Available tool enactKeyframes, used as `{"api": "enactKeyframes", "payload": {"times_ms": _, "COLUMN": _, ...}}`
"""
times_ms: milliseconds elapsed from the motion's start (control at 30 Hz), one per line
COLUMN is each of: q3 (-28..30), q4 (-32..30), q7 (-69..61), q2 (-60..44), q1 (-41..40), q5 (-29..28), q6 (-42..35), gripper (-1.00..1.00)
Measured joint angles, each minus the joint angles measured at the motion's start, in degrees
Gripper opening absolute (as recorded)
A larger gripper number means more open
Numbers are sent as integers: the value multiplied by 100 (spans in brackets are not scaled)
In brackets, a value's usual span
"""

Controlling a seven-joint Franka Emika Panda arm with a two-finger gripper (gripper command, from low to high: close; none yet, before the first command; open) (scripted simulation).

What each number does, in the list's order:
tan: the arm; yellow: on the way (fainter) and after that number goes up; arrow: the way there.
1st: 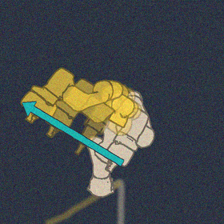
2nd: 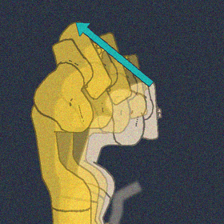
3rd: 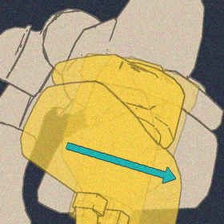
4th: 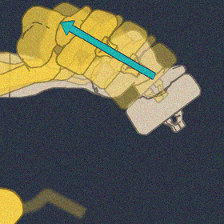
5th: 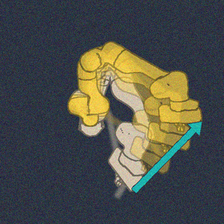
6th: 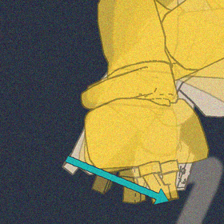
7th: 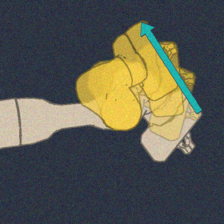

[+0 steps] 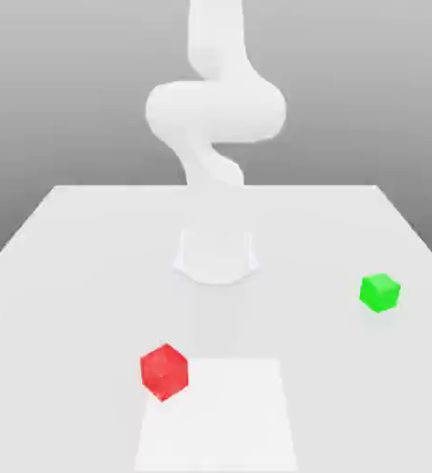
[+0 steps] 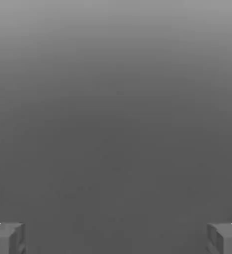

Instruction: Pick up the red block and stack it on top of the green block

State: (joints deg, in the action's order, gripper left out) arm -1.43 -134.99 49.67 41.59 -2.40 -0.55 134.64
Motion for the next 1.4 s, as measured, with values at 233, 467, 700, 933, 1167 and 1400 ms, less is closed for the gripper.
{"api": "enactKeyframes", "payload": {"times_ms": 233, "q3": -319, "q4": -1016, "q7": 1274, "q2": -1428, "q1": -695, "q5": -193, "q6": 934, "gripper": 0}}
{"api": "enactKeyframes", "payload": {"times_ms": 467, "q3": -384, "q4": -2060, "q7": 2501, "q2": -2930, "q1": -1226, "q5": -247, "q6": 1907, "gripper": 0}}
{"api": "enactKeyframes", "payload": {"times_ms": 700, "q3": -266, "q4": -2662, "q7": 3139, "q2": -4483, "q1": -1380, "q5": -13, "q6": 3052, "gripper": 0}}
{"api": "enactKeyframes", "payload": {"times_ms": 933, "q3": -28, "q4": -2551, "q7": 3305, "q2": -5417, "q1": -1198, "q5": -231, "q6": 3847, "gripper": -100}}
{"api": "enactKeyframes", "payload": {"times_ms": 1167, "q3": -108, "q4": -2593, "q7": 3255, "q2": -5083, "q1": -1254, "q5": -149, "q6": 3569, "gripper": -100}}
{"api": "enactKeyframes", "payload": {"times_ms": 1400, "q3": -336, "q4": -2762, "q7": 3021, "q2": -3826, "q1": -867, "q5": 204, "q6": 2510, "gripper": -100}}
